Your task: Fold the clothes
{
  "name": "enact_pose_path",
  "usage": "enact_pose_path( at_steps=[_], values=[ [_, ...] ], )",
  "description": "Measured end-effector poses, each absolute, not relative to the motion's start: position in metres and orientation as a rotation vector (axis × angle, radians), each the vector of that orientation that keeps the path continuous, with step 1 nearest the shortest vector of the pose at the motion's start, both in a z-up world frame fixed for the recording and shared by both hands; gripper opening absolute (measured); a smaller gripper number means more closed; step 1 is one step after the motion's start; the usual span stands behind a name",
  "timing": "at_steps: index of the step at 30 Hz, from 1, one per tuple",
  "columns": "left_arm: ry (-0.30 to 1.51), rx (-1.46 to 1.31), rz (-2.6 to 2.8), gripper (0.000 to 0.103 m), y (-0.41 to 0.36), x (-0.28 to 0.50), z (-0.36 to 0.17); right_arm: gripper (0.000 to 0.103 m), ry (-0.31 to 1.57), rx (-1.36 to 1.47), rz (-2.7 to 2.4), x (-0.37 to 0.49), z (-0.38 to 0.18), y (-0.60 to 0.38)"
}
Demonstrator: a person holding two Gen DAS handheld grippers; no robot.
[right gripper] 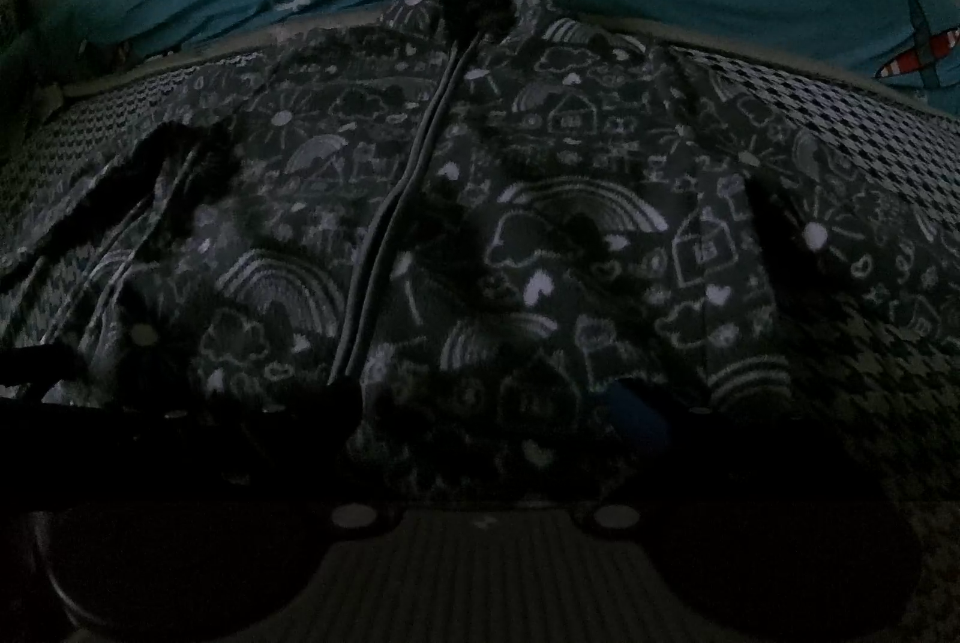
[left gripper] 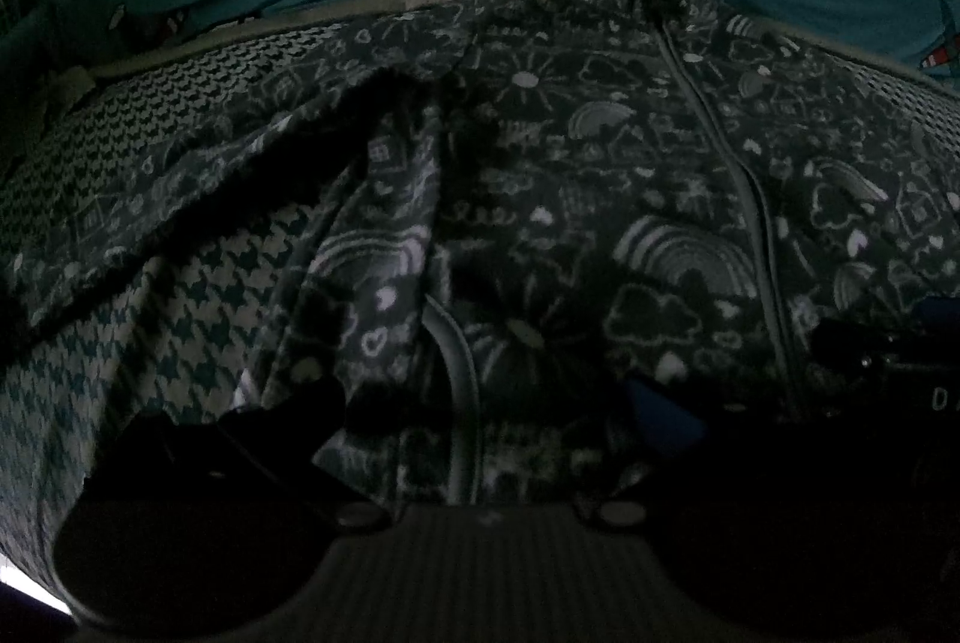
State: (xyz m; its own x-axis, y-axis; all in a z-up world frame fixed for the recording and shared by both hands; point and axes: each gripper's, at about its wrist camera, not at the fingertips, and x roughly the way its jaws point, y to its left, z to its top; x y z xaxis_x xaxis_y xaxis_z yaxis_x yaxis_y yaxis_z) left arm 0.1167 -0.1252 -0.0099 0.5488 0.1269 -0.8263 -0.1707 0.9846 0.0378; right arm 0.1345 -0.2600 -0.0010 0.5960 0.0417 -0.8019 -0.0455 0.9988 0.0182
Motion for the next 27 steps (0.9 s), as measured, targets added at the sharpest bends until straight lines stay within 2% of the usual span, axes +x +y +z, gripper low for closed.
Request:
enact_pose_path(
  at_steps=[15, 27],
  values=[
    [0.986, -0.043, 0.172, 0.103, -0.1253, 0.117, -0.0177, 0.091, 0.942, -0.057, 0.047, 0.1336, -0.0074, -0.2528],
    [0.993, -0.047, 0.171, 0.103, -0.1252, 0.1172, -0.0174, 0.098, 0.943, -0.049, 0.033, 0.136, -0.0107, -0.2508]
  ],
)
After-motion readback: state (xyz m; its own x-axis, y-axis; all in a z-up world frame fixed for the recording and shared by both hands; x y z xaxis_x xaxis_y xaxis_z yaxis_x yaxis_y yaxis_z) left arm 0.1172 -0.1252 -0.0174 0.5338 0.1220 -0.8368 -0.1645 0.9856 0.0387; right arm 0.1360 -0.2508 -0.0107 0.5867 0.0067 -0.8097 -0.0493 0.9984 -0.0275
